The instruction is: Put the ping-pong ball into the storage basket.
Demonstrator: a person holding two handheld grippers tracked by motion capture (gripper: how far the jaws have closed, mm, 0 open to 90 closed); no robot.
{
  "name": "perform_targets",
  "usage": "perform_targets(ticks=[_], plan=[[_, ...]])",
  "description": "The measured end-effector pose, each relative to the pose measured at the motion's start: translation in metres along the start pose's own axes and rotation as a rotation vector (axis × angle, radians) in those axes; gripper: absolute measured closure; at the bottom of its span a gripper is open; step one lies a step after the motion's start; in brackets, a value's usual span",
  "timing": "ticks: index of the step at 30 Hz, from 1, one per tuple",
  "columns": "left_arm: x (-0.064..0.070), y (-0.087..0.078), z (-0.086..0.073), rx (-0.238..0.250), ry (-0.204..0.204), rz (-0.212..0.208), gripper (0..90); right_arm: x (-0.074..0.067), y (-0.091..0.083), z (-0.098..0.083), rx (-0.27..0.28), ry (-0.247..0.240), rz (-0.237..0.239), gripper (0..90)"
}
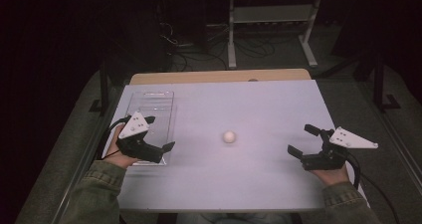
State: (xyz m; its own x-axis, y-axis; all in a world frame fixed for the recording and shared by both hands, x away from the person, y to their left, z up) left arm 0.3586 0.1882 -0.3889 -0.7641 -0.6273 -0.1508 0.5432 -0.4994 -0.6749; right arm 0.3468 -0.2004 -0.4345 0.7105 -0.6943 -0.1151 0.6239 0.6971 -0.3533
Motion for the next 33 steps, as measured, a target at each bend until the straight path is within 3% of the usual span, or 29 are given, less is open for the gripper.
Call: perform_targets(ticks=[8, 10, 23, 33], plan=[[0.000, 0.007, 0.007, -0.046, 0.020, -0.016, 0.0, 0.000, 0.000, 0.000, -0.004, 0.004, -0.004, 0.0], [0.001, 0.010, 0.008, -0.065, 0.041, -0.017, 0.0, 0.001, 0.000, 0.000, -0.005, 0.004, -0.005, 0.0], [0.012, 0.022, 0.025, -0.102, 0.091, -0.055, 0.0, 0.001, 0.000, 0.000, -0.001, -0.001, -0.004, 0.0], [0.010, 0.029, 0.040, -0.135, 0.122, -0.062, 0.0, -0.001, 0.002, -0.001, -0.012, -0.003, 0.008, 0.0]])
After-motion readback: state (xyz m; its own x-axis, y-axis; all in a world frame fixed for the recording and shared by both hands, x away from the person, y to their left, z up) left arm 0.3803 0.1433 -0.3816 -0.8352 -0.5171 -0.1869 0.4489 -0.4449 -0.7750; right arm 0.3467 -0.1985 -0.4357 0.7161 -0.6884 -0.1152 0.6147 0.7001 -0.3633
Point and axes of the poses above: each handheld gripper's, and its own axes: y roughly forward along the jaws, z roughly out of its top, x roughly to its right, the point moved 10 cm from there along y, roughly forward along the jaws, and after that the axes turned 11 degrees about -x, right-handed, at the moved point
